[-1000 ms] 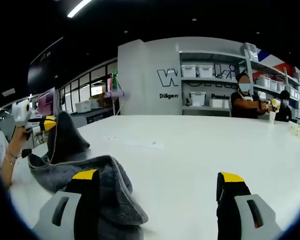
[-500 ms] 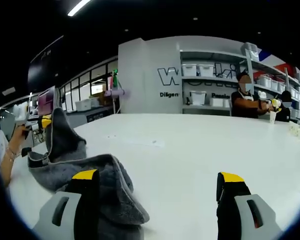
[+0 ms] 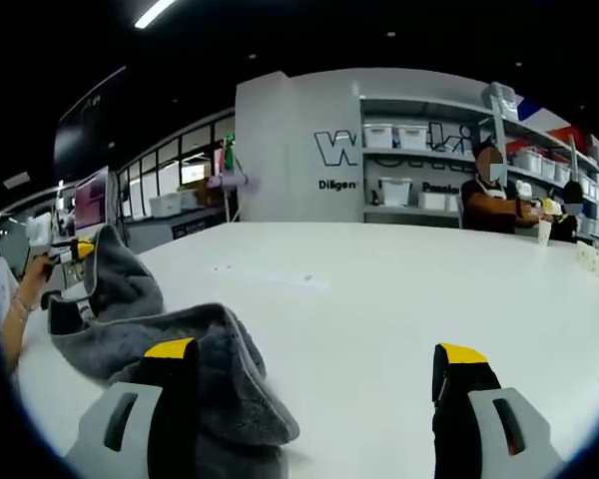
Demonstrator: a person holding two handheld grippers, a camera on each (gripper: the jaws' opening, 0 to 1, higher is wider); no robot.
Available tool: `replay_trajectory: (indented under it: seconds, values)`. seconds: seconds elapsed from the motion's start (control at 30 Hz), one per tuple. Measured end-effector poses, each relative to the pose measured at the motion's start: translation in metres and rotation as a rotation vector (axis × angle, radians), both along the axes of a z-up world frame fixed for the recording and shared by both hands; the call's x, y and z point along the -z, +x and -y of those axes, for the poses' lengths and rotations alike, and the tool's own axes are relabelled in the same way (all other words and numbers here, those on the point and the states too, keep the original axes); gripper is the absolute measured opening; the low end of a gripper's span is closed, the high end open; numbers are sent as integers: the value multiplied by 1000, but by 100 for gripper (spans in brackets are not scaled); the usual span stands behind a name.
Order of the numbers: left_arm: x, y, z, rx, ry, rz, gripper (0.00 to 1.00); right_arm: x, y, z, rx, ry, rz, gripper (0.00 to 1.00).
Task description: Fold the towel on the table until its edges align and the towel forms a compact rectangular stack.
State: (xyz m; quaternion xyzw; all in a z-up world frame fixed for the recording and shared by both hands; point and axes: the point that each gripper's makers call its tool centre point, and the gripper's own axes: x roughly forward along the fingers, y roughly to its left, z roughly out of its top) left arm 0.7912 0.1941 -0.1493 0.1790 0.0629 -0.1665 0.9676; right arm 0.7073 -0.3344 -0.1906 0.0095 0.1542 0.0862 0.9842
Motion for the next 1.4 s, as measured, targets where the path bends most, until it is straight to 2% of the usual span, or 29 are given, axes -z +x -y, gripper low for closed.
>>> replay_trajectory:
  seconds: [0.2,0.37,0.53,0.67,0.97,1.07,1.17,1.4]
  values:
    - [21,0,-23,-34,-3,-40,3,1,0,-1,0,1,-3,99]
    - [32,-3,-39,-64,-9,-63,3,5,-1,-2,2,-9,-14,99]
    - [48,-2,-52,-89,14,-104,3,8,0,-1,7,-18,-22,99]
    - [67,-2,-54,-87,43,-159,3,10,0,0,9,-22,-29,99]
    - [92,0,-50,-79,82,-223,6,12,0,1,12,-30,-38,99]
    - [90,-1,-49,-79,59,-223,10,13,0,1,13,-31,-40,99]
    - [78,-3,-48,-76,14,-174,14,13,0,2,13,-30,-40,99]
    - [48,-8,-43,-31,-162,-95,32,14,2,2,13,-31,-45,99]
